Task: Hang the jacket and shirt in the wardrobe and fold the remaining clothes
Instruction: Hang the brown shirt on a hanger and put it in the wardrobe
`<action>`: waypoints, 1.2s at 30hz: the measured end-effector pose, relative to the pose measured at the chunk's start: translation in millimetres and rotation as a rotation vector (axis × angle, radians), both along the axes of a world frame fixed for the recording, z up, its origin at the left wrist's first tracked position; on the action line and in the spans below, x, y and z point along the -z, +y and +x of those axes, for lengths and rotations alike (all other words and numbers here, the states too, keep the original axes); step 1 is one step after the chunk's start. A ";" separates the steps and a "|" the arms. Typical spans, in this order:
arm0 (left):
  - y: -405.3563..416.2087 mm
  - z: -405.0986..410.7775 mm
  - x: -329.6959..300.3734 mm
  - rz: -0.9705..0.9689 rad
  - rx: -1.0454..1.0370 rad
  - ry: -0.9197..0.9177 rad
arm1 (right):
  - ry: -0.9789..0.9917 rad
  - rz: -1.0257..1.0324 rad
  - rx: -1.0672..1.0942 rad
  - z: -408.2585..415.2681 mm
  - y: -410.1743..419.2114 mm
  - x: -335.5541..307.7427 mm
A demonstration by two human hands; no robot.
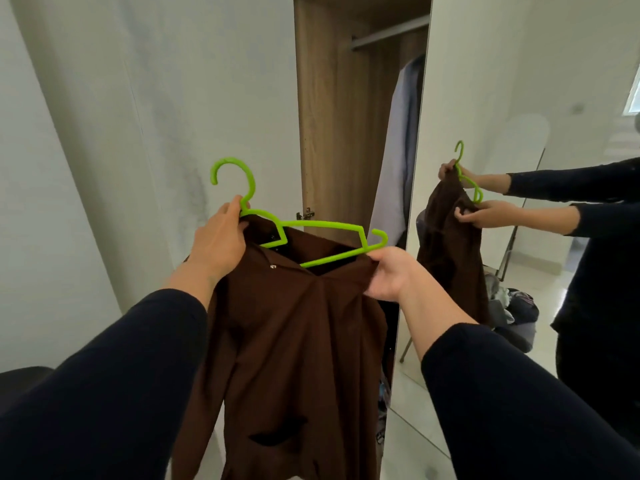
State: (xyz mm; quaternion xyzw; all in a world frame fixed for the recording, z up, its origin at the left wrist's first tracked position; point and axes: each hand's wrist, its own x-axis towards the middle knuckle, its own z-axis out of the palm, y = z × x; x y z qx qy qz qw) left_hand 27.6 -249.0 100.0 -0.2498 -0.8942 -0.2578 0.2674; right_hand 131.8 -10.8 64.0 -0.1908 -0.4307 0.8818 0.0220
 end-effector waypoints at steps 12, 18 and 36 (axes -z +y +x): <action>-27.9 1.8 -1.2 -0.005 -0.269 0.003 | 0.106 0.047 0.114 6.6 -21.3 -44.8; -12.3 20.7 -6.0 -0.116 -0.281 0.244 | 0.019 0.860 0.551 -10.2 -38.1 -53.2; 0.9 17.6 -7.8 0.143 0.205 0.214 | 0.268 1.927 0.330 -19.5 -56.1 -38.9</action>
